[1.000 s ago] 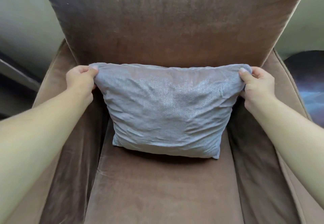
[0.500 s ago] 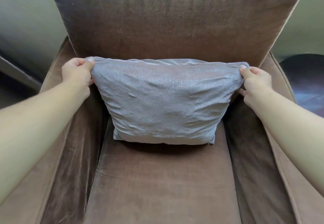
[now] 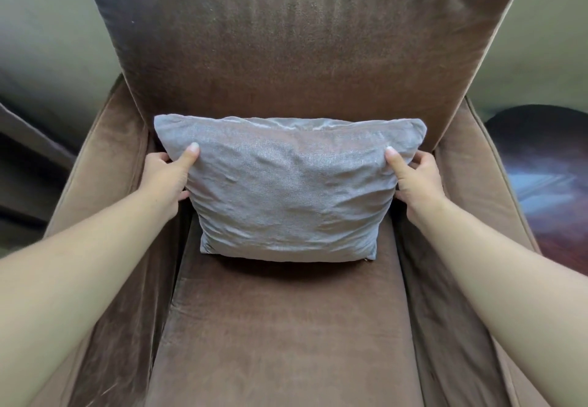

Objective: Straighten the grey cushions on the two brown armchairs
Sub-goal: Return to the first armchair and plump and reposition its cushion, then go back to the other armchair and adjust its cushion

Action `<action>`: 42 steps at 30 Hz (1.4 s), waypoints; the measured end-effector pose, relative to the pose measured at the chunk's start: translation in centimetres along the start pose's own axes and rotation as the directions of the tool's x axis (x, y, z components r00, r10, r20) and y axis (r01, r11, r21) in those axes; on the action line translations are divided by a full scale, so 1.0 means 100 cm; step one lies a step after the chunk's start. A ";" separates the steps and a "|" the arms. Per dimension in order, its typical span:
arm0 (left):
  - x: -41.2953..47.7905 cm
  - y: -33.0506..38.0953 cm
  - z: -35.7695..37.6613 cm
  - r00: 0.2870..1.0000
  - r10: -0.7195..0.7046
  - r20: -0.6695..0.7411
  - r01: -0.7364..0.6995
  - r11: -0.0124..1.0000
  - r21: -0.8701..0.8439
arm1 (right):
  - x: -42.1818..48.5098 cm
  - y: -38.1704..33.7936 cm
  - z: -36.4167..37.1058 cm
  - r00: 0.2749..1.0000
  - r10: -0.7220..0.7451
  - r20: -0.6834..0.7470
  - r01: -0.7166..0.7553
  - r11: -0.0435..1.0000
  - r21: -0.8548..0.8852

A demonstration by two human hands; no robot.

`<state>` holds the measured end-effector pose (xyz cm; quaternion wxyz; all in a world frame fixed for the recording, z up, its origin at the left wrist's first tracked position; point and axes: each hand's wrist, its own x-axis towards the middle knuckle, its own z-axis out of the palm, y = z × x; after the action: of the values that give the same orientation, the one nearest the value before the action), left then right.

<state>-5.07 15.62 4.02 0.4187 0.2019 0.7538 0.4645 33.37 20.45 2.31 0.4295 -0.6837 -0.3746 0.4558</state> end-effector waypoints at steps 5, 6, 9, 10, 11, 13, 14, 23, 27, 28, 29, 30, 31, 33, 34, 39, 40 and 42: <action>-0.073 0.026 -0.023 0.998 0.052 0.028 -0.056 0.980 0.189 | -0.050 -0.028 -0.025 0.998 0.061 -0.004 -0.060 0.965 -0.255; -0.095 0.036 -0.030 0.995 0.082 0.062 -0.094 0.966 0.242 | -0.070 -0.040 -0.032 0.998 0.067 0.023 -0.057 0.953 -0.297; -0.177 0.085 -0.053 0.963 0.186 0.196 -0.249 0.890 0.381 | -0.138 -0.093 -0.059 0.994 0.037 0.104 0.008 0.915 -0.404; -0.201 0.099 -0.059 0.947 0.213 0.241 -0.299 0.859 0.415 | -0.158 -0.109 -0.065 0.990 0.028 0.136 0.033 0.903 -0.427; -0.216 0.105 -0.062 0.933 0.235 0.272 -0.338 0.831 0.443 | -0.172 -0.119 -0.065 0.985 0.018 0.172 0.062 0.892 -0.449; -0.266 0.128 -0.076 0.908 0.265 0.325 -0.401 0.778 0.484 | -0.216 -0.153 -0.075 0.975 -0.007 0.222 0.113 0.876 -0.468; -0.291 0.133 -0.083 0.896 0.267 0.355 -0.425 0.748 0.509 | -0.240 -0.162 -0.081 0.973 -0.002 0.229 0.109 0.883 -0.457; -0.420 0.121 -0.134 0.743 0.295 0.601 -0.667 0.395 0.631 | -0.403 -0.166 -0.109 0.889 -0.141 0.435 0.429 0.587 -0.686; -0.440 0.099 -0.141 0.673 0.229 0.704 -0.740 0.218 0.637 | -0.442 -0.164 -0.116 0.874 -0.141 0.465 0.473 0.467 -0.747; -0.445 0.095 -0.139 0.654 0.210 0.727 -0.757 0.173 0.631 | -0.450 -0.163 -0.120 0.880 -0.142 0.453 0.463 0.468 -0.753; -0.451 0.091 -0.135 0.627 0.196 0.754 -0.779 0.125 0.615 | -0.458 -0.162 -0.127 0.886 -0.137 0.444 0.453 0.459 -0.764; -0.459 0.087 -0.130 0.602 0.180 0.778 -0.797 0.085 0.598 | -0.466 -0.159 -0.136 0.889 -0.123 0.440 0.447 0.438 -0.780; -0.468 0.083 -0.122 0.579 0.165 0.799 -0.814 0.057 0.578 | -0.473 -0.157 -0.148 0.894 -0.103 0.436 0.437 0.410 -0.800; -0.490 0.076 -0.101 0.531 0.134 0.837 -0.845 0.016 0.534 | -0.485 -0.149 -0.179 0.914 -0.067 0.401 0.396 0.368 -0.841; -0.504 0.073 -0.088 0.504 0.115 0.856 -0.862 -0.002 0.508 | -0.490 -0.145 -0.198 0.924 -0.058 0.378 0.372 0.367 -0.853; -0.587 0.062 -0.007 0.342 0.065 0.938 -0.935 -0.078 0.346 | -0.506 -0.116 -0.325 0.987 0.002 0.159 0.134 0.534 -0.835; -0.605 0.060 0.013 0.318 0.054 0.947 -0.942 -0.091 0.322 | -0.508 -0.109 -0.355 0.994 0.015 0.105 0.078 0.567 -0.820; -0.643 0.055 0.056 0.263 0.038 0.964 -0.957 -0.112 0.266 | -0.514 -0.094 -0.417 0.999 0.035 0.007 -0.016 0.611 -0.792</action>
<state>35.58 -23.28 36.13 0.1883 0.8847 0.4195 -0.0767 55.98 -32.98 35.52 0.0734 -0.8032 -0.5322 0.2573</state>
